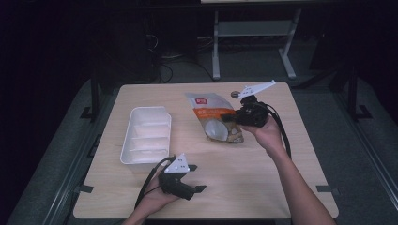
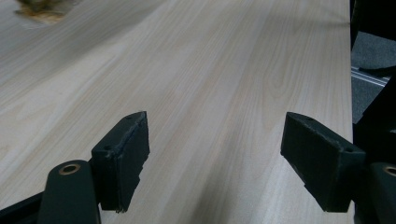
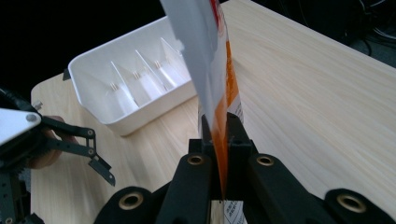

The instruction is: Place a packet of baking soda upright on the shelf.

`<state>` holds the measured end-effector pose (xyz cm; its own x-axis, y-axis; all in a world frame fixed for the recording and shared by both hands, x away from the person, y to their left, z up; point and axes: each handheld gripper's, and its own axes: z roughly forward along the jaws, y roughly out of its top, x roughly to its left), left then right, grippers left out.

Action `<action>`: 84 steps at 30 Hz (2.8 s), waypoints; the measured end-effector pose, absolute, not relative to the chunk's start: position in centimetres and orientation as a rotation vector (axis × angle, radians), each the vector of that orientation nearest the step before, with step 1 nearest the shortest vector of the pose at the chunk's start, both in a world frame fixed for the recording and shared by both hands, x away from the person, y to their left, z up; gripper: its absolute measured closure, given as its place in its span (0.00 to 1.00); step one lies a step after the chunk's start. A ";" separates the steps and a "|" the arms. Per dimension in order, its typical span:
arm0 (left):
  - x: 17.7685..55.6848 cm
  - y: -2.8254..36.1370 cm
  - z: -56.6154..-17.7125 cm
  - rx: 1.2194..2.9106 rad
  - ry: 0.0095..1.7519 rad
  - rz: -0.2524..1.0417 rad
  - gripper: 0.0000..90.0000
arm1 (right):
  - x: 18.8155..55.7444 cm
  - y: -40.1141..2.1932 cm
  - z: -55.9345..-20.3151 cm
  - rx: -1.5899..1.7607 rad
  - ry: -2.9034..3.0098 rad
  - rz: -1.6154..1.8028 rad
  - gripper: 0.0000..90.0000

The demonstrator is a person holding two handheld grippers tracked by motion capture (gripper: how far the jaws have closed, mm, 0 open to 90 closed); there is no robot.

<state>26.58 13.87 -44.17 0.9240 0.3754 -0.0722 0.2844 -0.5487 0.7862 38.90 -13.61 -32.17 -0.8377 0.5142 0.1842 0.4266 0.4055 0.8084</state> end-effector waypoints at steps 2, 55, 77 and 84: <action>26.6 13.9 -44.2 2.189 0.465 0.132 0.26 | 39.1 -13.1 -32.0 0.849 2.558 1.424 1.00; 26.7 13.9 -45.0 2.238 0.438 0.126 0.25 | 42.7 -0.4 -29.7 0.606 2.669 1.492 1.00; 26.9 14.2 -45.3 2.253 0.431 0.114 0.25 | 42.7 5.8 -30.3 0.474 2.739 1.527 0.99; 26.9 14.2 -45.3 2.251 0.430 0.111 0.25 | 42.7 7.4 -31.2 0.450 2.776 1.509 0.99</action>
<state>26.88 14.17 -45.31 0.9379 0.3415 -0.0616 0.2691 -0.6040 0.7502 42.69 7.43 -31.18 -0.9590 0.2213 0.1770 0.2689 0.5135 0.8148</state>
